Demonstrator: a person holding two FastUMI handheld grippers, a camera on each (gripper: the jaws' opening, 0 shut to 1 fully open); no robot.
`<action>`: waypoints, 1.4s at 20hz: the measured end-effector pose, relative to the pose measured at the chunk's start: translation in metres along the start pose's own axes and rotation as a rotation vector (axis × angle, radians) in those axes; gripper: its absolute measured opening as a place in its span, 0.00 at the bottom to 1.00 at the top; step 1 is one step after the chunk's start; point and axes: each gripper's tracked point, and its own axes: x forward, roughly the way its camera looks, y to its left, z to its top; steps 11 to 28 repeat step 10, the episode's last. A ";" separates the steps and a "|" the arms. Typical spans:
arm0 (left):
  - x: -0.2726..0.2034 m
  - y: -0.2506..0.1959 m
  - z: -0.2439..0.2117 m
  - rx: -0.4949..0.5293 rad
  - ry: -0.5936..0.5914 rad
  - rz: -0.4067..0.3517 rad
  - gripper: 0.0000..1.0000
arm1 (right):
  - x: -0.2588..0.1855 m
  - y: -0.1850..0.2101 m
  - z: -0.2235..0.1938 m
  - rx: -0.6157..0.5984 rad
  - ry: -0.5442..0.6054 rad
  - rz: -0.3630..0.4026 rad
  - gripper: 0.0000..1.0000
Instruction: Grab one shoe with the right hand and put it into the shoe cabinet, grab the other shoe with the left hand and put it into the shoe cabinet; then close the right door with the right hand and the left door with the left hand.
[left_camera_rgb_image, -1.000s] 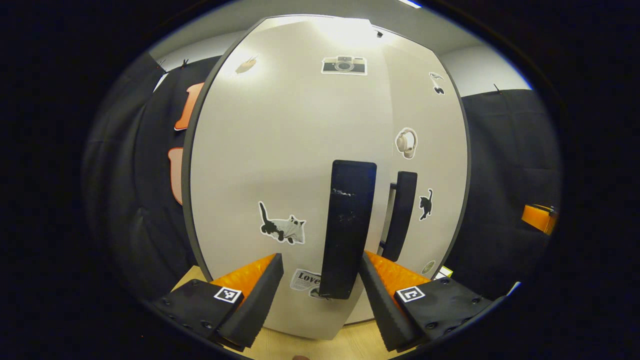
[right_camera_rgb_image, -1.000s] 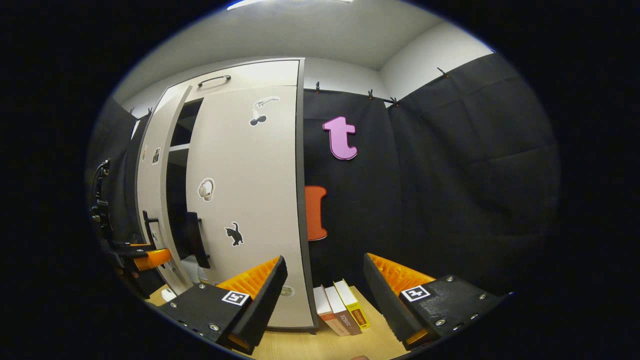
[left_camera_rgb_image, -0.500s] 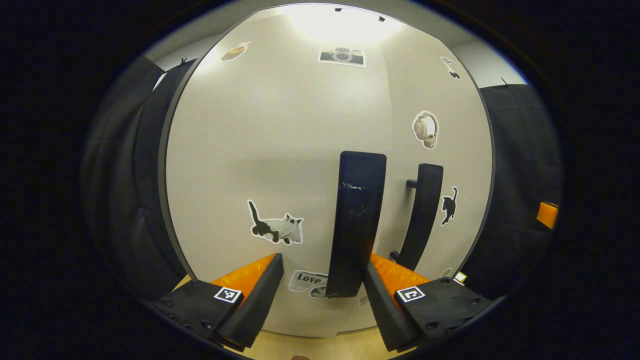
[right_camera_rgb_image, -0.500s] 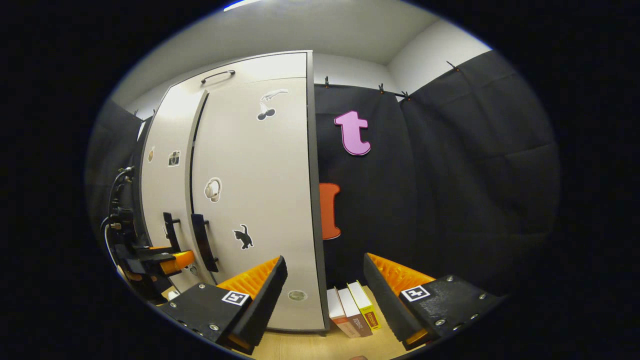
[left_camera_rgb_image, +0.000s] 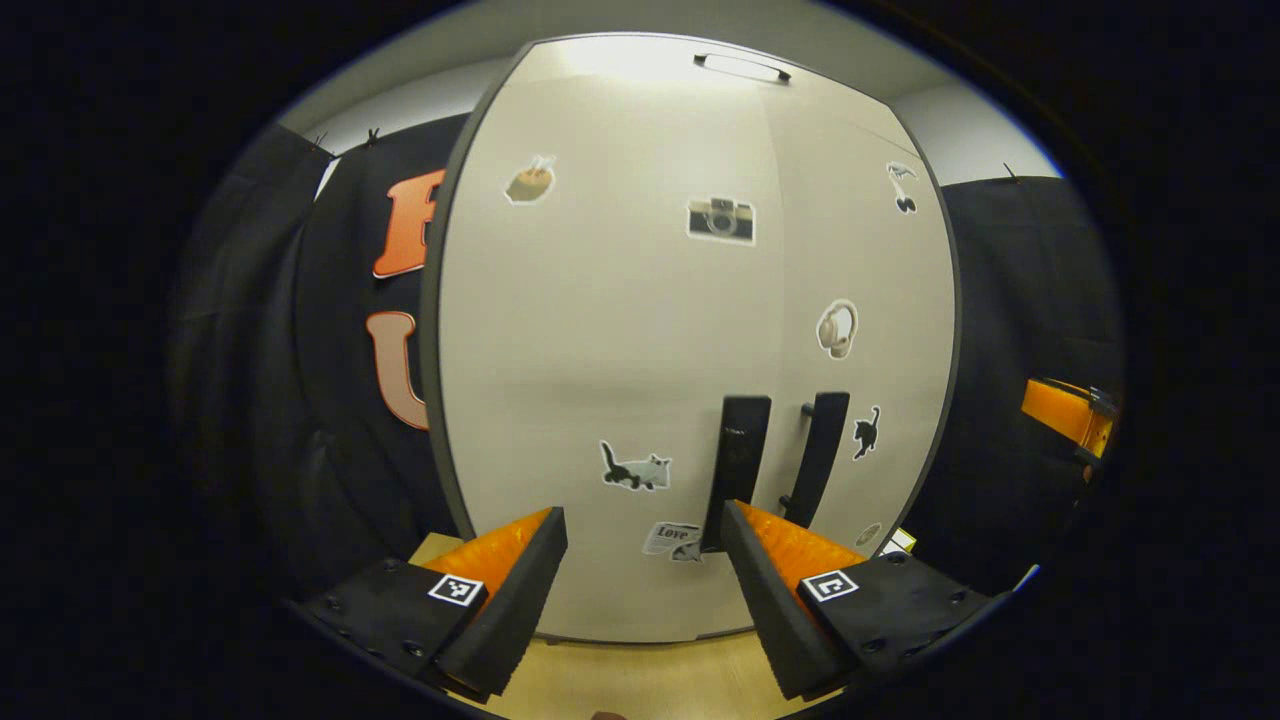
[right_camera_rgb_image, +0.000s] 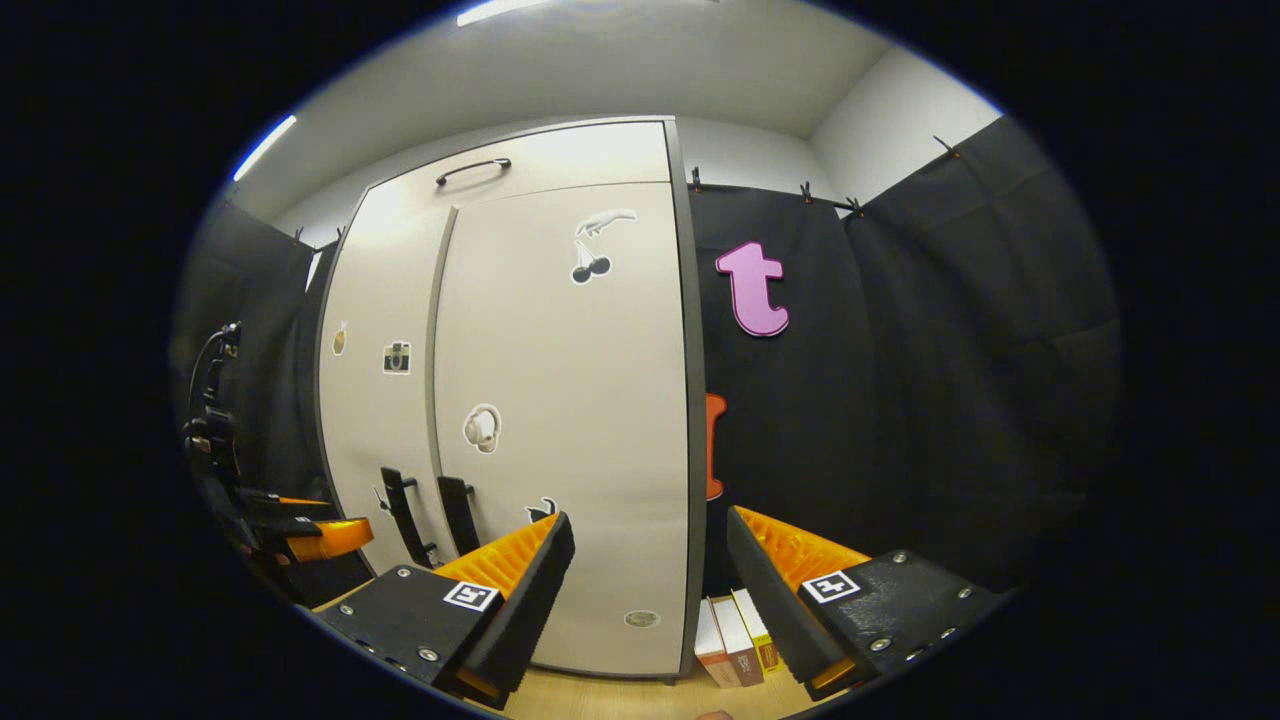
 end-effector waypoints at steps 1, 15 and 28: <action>-0.013 0.012 0.015 0.008 -0.030 0.016 1.00 | -0.002 0.002 0.007 0.002 -0.008 0.005 0.94; -0.133 0.132 0.087 0.073 -0.206 0.225 0.98 | -0.037 0.019 0.050 -0.043 -0.098 0.018 0.94; -0.133 0.132 0.087 0.073 -0.206 0.225 0.98 | -0.037 0.019 0.050 -0.043 -0.098 0.018 0.94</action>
